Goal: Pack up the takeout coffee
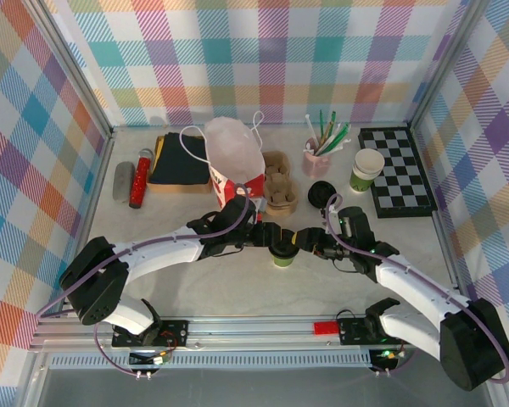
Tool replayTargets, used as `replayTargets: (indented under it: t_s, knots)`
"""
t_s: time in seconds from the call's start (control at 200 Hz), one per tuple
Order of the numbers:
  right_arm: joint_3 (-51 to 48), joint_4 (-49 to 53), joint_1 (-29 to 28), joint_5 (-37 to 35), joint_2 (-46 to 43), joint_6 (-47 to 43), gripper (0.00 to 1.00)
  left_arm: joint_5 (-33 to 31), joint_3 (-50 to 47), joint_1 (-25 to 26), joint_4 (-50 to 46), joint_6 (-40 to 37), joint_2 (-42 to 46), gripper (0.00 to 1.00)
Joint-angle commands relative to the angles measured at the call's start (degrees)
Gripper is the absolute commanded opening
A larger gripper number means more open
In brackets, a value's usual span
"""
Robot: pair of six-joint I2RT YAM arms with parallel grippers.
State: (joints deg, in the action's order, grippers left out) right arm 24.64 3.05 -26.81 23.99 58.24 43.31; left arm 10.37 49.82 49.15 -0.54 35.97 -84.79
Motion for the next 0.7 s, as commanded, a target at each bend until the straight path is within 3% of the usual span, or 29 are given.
replayTargets:
  t_s: [0.0,0.295,0.5,0.695]
  knots:
    - [-5.35,18.04,-1.1,-13.31,3.02,0.61,0.48,0.31,-1.77,1.34,-0.77,0.25,-0.11,0.51]
    - [-3.95,20.3,-3.56,-15.9,2.83,1.66,0.5,-0.32,-2.99,1.3,-1.09,-0.24,1.48,0.52]
    - [-0.42,22.98,-3.95,-14.49,-0.14,0.82,0.54,-2.25,0.68,1.06,-5.99,-2.47,4.24,0.73]
    - [1.4,23.63,-4.12,-12.7,-2.55,0.62,0.6,-3.2,2.88,0.79,-9.09,-2.85,6.65,0.8]
